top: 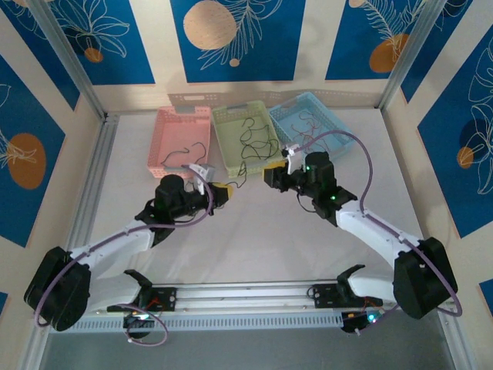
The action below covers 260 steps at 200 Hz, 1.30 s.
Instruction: Untangle the cables
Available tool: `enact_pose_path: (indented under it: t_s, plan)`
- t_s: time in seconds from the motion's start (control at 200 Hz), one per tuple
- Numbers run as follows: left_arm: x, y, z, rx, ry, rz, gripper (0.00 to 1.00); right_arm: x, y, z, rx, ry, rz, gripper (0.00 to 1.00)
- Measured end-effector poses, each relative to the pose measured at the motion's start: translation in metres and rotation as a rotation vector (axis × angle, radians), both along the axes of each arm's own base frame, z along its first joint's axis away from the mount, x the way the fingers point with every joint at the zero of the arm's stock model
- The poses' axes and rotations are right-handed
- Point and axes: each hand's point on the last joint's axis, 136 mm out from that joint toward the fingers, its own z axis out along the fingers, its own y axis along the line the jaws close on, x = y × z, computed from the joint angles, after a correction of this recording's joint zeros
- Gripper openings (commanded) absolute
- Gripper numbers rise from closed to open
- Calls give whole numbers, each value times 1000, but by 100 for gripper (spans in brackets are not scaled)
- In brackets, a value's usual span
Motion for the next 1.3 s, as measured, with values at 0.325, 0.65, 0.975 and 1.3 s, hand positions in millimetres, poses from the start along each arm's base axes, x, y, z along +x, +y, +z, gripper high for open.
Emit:
enact_pose_path:
  t_s: [0.325,0.65,0.975,1.3]
  plan:
    - [-4,8,-10,144,-72,-17,0,-18,7,28,10,-37,72,43]
    - [-12,17,-15,328,-250,-91,0,-41,41,53,-112,-83,299,51]
    - [-14,18,-20,438,-378,-140,0,-29,64,17,-250,74,382,48]
    - [-13,19,-28,524,-449,-142,0,-24,76,-13,-307,207,417,36]
